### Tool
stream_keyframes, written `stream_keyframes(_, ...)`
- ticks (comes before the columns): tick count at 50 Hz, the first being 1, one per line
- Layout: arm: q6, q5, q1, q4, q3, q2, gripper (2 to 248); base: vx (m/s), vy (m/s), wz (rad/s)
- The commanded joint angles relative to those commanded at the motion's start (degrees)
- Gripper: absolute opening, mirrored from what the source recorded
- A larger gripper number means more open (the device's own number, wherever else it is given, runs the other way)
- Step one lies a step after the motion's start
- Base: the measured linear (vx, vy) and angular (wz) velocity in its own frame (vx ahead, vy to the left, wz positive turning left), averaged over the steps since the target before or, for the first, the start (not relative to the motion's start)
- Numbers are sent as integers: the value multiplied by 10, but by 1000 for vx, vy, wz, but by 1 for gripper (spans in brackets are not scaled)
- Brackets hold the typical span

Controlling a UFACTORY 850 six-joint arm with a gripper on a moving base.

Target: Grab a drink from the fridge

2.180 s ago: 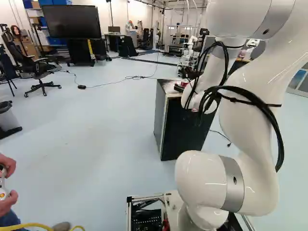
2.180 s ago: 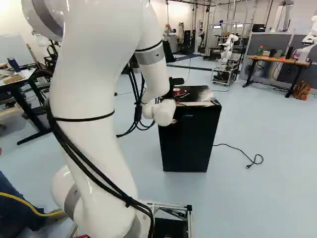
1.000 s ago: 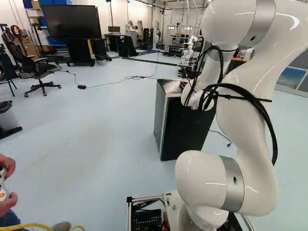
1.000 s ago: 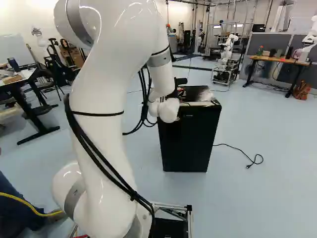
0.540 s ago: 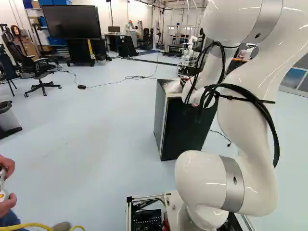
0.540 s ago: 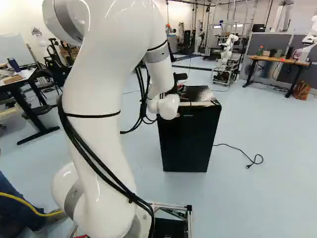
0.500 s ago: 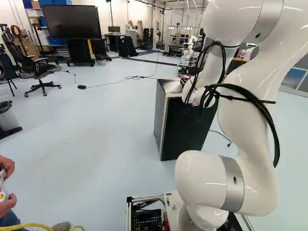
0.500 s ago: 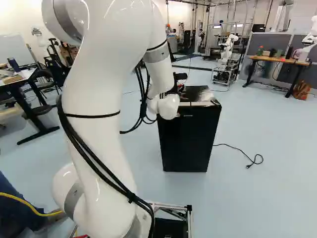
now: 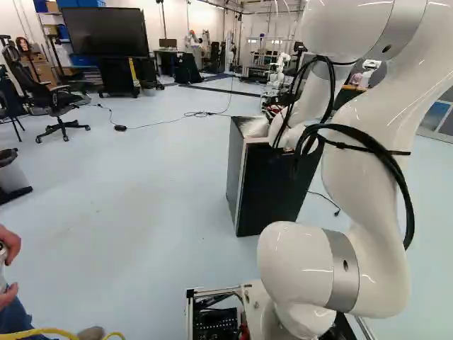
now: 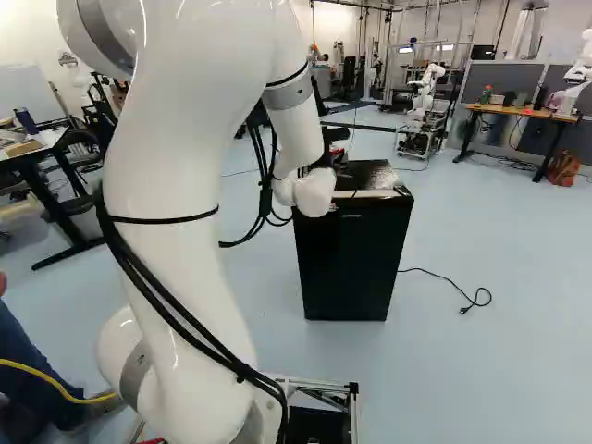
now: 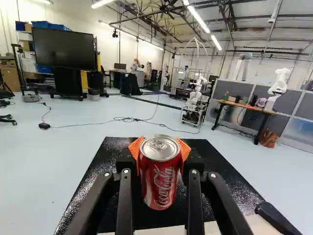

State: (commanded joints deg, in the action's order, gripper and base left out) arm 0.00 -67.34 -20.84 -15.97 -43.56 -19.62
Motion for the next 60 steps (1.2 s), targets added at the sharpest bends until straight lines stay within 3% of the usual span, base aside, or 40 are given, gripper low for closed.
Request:
stream_keyframes(30, 0, 19, 23, 17, 42, 39, 98, 0, 0, 0)
stream_keyframes(60, 0, 64, 77, 59, 142, 131, 98, 0, 0, 0)
